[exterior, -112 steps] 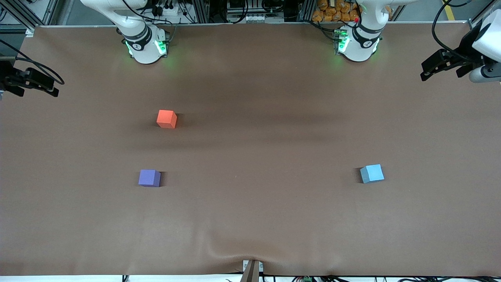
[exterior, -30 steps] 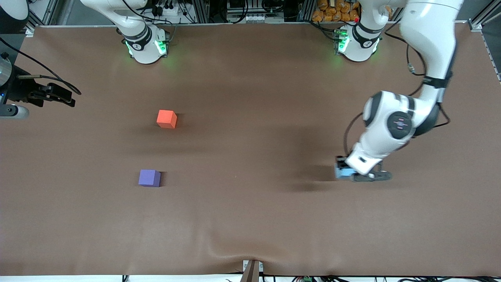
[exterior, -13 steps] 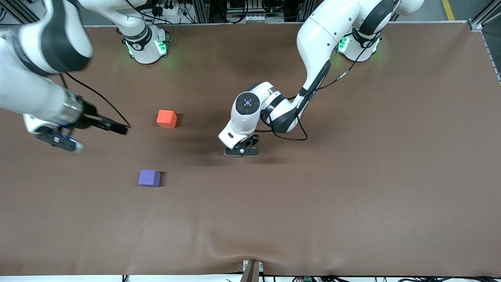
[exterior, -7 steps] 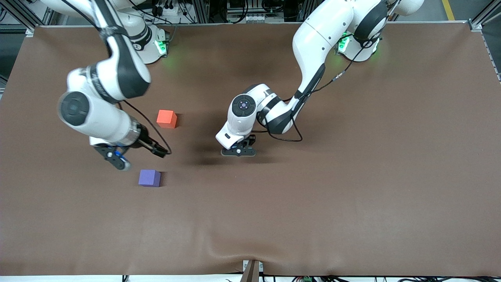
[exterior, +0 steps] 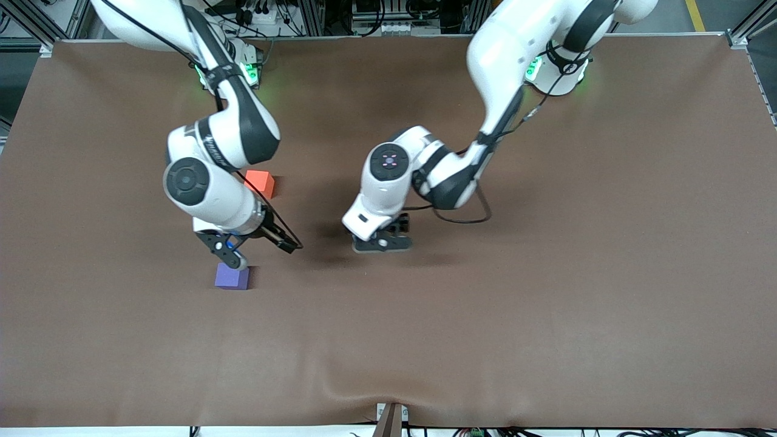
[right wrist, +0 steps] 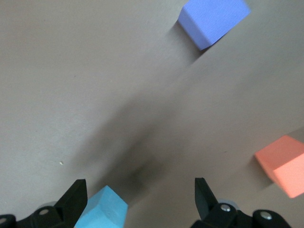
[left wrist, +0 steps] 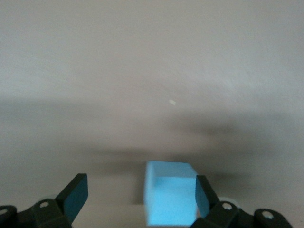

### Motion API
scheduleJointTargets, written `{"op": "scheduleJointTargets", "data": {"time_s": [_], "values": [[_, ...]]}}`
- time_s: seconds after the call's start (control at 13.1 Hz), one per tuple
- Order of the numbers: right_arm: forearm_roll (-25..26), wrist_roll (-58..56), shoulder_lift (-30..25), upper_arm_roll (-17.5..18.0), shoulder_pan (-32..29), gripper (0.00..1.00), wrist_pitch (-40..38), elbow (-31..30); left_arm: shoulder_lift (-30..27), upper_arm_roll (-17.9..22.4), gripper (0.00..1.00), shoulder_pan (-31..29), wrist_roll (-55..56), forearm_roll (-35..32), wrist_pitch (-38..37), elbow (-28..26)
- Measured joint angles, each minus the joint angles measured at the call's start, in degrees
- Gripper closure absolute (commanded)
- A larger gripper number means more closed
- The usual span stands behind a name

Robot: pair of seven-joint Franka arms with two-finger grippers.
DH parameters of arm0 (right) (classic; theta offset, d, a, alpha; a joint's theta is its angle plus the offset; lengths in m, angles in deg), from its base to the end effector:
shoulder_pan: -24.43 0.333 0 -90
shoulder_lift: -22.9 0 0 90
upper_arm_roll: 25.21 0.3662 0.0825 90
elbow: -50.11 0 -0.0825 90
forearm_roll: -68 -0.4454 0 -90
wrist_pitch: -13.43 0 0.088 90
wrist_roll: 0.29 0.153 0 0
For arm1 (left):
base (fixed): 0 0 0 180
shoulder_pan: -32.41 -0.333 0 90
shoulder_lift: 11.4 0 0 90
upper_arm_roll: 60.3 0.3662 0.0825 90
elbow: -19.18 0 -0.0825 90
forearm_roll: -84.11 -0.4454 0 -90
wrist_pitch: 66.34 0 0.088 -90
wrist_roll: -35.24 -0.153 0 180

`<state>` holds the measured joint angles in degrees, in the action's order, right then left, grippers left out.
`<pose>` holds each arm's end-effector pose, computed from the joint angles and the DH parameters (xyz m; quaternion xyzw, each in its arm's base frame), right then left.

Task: Place blue block between orange and purple blocks
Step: 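Set the blue cube down with the left gripper and open it, then grasp the blue cube with the right gripper while the left gripper withdraws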

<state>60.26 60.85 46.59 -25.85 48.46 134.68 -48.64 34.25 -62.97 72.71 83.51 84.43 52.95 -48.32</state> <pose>0.6634 0.3001 0.3117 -0.9328 0.3561 0.0447 0.0338 0.6401 -0.5824 0.2885 0.9968 0.0553 0.0243 0.0517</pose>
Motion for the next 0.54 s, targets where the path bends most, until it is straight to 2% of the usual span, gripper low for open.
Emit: {"op": "scheduleJointTargets", "data": {"time_s": [0.23,0.54], "values": [[0.0,5.4,2.0,0.0,2.3,0.00,2.6,0.2,-9.1,0.4,0.00,-7.7,-3.6,-0.1,-11.1,-0.2],[0.0,14.4,3.6,0.0,6.1,0.00,3.1,1.0,-15.8,0.6,0.00,-16.9,-12.5,-0.1,-19.4,-0.5]]}}
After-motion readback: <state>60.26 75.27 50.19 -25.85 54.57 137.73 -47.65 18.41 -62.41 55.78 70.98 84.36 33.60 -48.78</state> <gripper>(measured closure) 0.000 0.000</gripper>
